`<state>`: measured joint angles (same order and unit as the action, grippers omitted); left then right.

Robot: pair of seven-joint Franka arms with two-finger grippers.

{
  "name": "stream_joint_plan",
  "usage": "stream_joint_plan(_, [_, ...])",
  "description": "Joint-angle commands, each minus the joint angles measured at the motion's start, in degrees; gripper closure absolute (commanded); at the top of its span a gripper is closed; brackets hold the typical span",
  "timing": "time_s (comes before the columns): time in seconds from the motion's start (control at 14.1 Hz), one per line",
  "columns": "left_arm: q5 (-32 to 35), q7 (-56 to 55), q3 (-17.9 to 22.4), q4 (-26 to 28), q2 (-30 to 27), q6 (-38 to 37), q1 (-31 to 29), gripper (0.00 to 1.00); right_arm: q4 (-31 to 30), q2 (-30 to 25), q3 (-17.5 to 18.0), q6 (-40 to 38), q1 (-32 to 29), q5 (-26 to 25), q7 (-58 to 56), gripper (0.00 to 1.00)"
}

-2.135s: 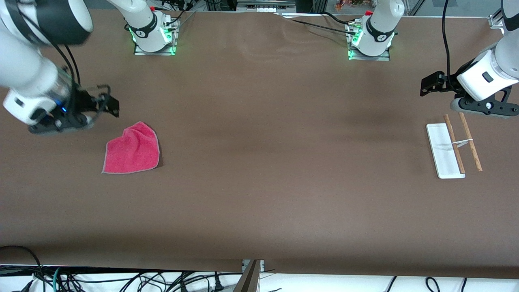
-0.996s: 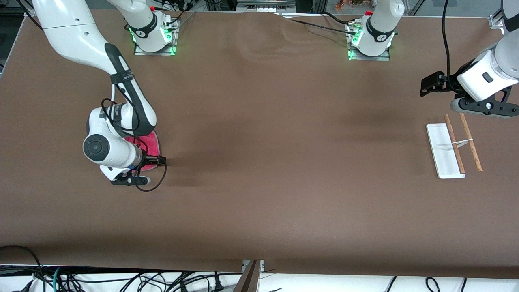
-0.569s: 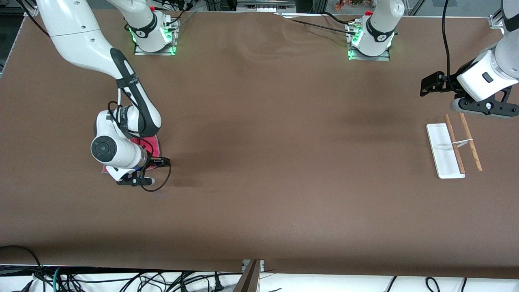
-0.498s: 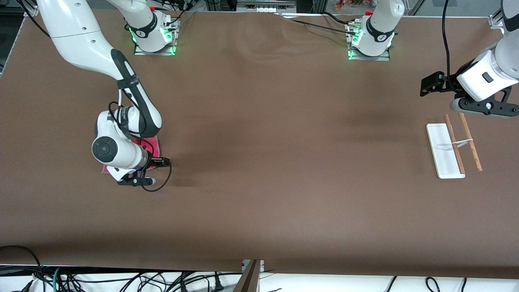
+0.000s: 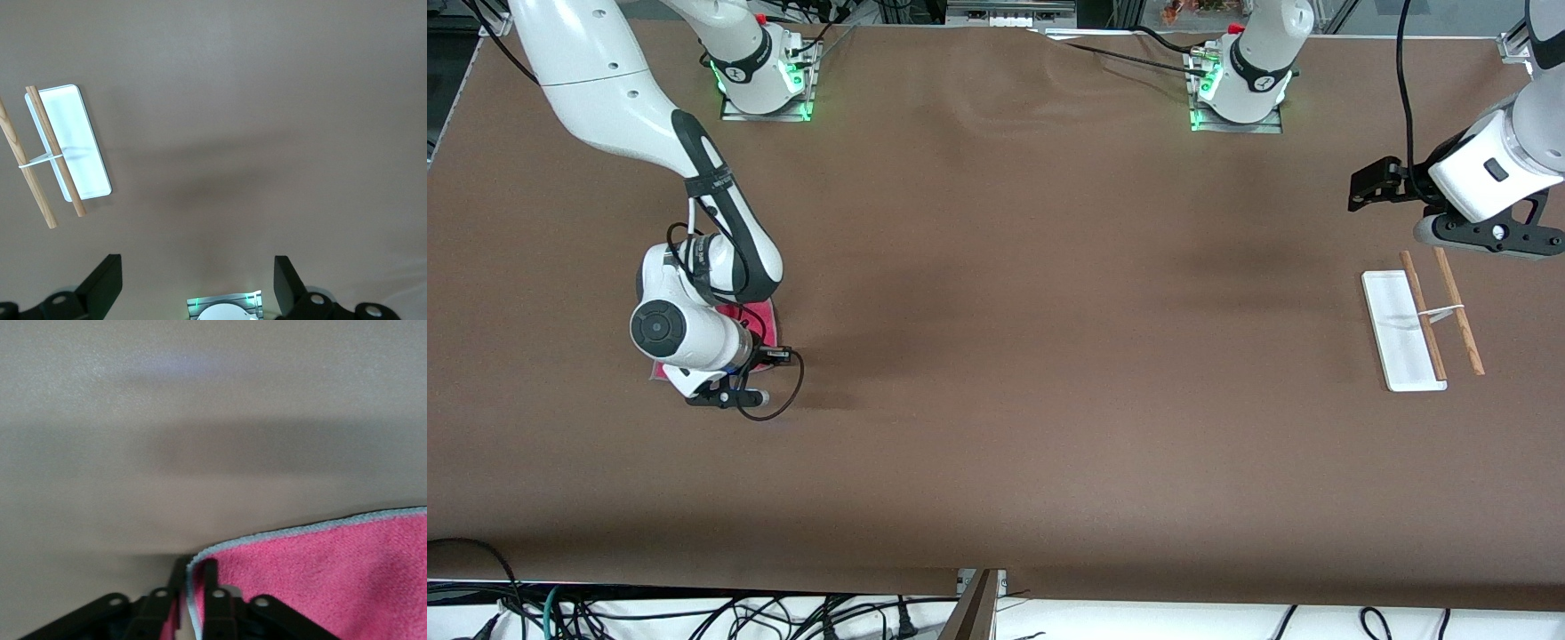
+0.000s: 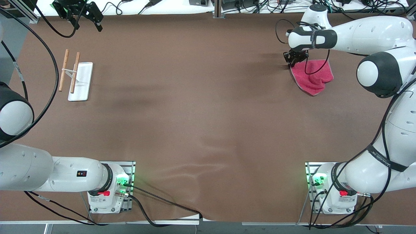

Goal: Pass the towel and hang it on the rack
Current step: 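Lift the pink towel with the right gripper toward the table middle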

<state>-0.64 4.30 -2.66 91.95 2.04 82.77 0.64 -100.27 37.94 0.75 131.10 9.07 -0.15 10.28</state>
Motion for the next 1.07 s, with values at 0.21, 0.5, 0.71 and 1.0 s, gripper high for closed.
stream_joint_plan(0.21, [0.29, 1.15, 0.02, -1.51, 0.59, -1.21, -0.02, 0.00, 2.34, -1.98, 0.22, -5.66, 0.07, 2.25, -0.26, 1.00])
stream_joint_plan(0.5, [0.20, 1.06, 0.02, -1.51, 0.59, -1.21, 0.07, 0.00, 11.83, -4.10, 0.39, -21.29, 1.21, 2.43, 0.70, 1.00])
stream_joint_plan(0.71, [0.29, 1.06, -0.50, -1.51, 0.51, -1.38, 0.15, 0.00, 20.79, -4.63, 2.14, -33.59, 2.18, 3.31, 5.26, 1.00])
stream_joint_plan(1.0, [0.29, 0.36, -2.44, -1.51, 0.59, -1.29, 0.16, 0.00, 31.95, -4.54, 6.27, -47.66, 2.44, 6.04, 12.90, 1.00])
